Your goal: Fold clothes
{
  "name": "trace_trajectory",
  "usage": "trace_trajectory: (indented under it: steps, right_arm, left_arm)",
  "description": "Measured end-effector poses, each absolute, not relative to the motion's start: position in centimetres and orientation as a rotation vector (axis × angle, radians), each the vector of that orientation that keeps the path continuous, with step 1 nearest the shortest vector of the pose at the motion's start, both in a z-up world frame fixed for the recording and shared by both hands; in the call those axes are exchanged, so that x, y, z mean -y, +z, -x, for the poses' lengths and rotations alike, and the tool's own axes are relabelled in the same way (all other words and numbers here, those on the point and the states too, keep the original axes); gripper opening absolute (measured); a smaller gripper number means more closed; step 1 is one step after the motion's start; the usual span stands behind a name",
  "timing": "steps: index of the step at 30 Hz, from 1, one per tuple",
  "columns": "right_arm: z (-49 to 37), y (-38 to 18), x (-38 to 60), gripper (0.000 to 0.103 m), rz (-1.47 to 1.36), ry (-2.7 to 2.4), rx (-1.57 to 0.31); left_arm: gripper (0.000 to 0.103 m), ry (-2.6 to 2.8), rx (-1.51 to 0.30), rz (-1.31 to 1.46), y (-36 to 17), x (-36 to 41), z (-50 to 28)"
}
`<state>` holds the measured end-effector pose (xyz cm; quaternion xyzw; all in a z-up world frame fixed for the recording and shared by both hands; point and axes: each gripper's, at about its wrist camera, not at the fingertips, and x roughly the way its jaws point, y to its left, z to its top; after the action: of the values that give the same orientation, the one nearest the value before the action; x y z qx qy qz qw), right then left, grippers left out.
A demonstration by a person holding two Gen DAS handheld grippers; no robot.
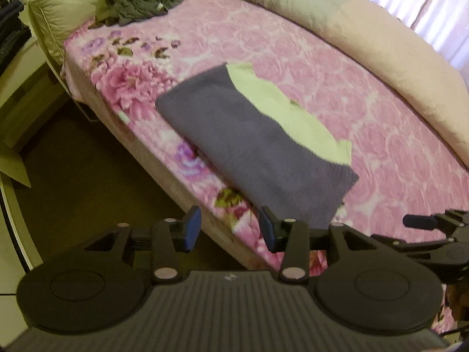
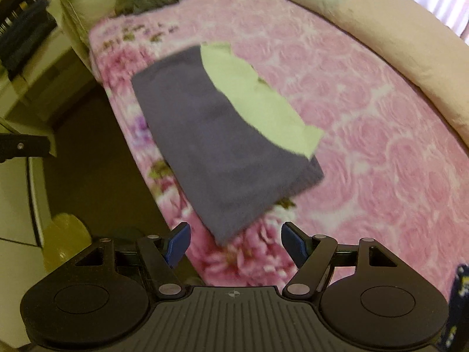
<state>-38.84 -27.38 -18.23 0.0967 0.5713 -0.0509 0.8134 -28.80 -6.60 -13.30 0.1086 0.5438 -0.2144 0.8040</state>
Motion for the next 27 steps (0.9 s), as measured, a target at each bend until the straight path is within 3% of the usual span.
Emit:
trace_trajectory:
  steps: [13, 27]
  right_arm:
    - [39.0, -15.3, 28.4, 0.072, -0.138, -0.03, -1.126]
    - [37.6, -19.1, 38.5, 0.072, -0.009, 0.188, -1.167]
  left_arm:
    - [0.04, -0.336, -1.115, -0.233, -11.3, 7.6, 32.3]
    - [0.04, -0.132, -1.168, -0.182, -13.9, 15.6, 35.2]
